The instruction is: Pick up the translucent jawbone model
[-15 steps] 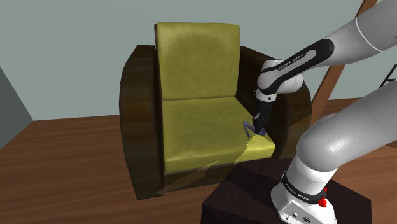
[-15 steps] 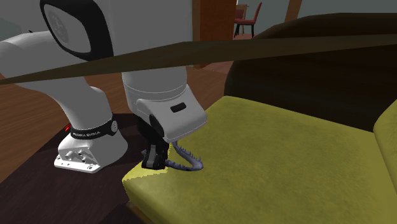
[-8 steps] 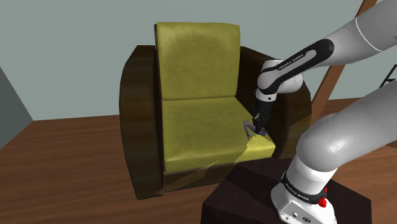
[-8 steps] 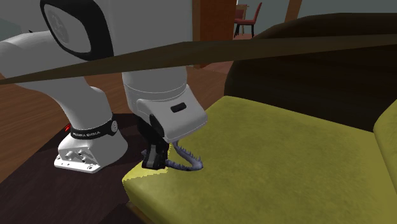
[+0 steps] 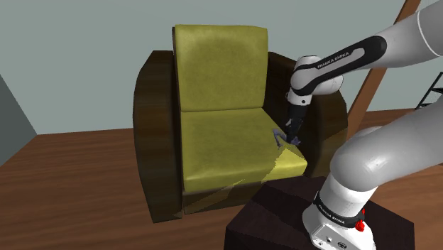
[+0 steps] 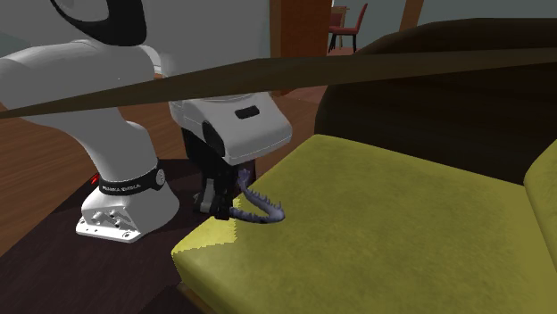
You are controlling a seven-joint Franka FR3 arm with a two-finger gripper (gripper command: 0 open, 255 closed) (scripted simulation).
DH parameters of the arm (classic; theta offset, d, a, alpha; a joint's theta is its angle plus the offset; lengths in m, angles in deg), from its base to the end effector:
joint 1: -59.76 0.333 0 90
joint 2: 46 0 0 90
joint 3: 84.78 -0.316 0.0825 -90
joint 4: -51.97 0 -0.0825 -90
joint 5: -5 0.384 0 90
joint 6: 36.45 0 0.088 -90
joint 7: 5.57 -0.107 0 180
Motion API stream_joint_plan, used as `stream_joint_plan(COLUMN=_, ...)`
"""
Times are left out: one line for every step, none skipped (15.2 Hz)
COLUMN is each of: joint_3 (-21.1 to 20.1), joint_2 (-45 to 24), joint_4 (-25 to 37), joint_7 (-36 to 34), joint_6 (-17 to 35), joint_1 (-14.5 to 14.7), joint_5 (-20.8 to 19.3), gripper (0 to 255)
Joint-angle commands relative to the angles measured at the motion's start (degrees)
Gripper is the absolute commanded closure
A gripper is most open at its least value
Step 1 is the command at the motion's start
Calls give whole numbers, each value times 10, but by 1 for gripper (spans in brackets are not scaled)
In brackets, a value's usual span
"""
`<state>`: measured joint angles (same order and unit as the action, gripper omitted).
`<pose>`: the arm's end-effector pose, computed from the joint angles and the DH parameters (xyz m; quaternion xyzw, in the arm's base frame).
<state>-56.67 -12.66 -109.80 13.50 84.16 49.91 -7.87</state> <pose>0.2609 -0.1876 0.3305 -0.9942 0.0507 0.0595 0.0737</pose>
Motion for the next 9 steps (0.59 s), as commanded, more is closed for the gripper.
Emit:
stream_joint_plan(joint_3=-5, joint_2=11, joint_4=11, joint_7=-1, joint_6=-22, joint_1=-1, joint_5=2, gripper=255)
stream_joint_plan(joint_3=-8, joint_2=17, joint_4=15, joint_7=-3, joint_6=-32, joint_1=-1, joint_5=3, gripper=255)
stream_joint_plan(joint_3=-10, joint_2=23, joint_4=19, joint_7=-4, joint_6=-42, joint_1=-2, joint_5=4, gripper=255)
stream_joint_plan(joint_3=-13, joint_2=29, joint_4=24, joint_7=-4, joint_6=-53, joint_1=-2, joint_5=5, gripper=255)
stream_joint_plan(joint_3=-16, joint_2=34, joint_4=29, joint_7=-5, joint_6=-62, joint_1=-2, joint_5=6, gripper=255)
stream_joint_plan(joint_3=-18, joint_2=39, joint_4=33, joint_7=-6, joint_6=-72, joint_1=-3, joint_5=7, gripper=255)
stream_joint_plan(joint_3=-21, joint_2=44, joint_4=38, joint_7=-7, joint_6=-82, joint_1=-3, joint_5=8, gripper=255)
stream_joint_plan(joint_3=-21, joint_2=45, joint_4=39, joint_7=-7, joint_6=-84, joint_1=-3, joint_5=8, gripper=255)
stream_joint_plan(joint_3=-21, joint_2=45, joint_4=39, joint_7=-7, joint_6=-83, joint_1=-3, joint_5=8, gripper=255)
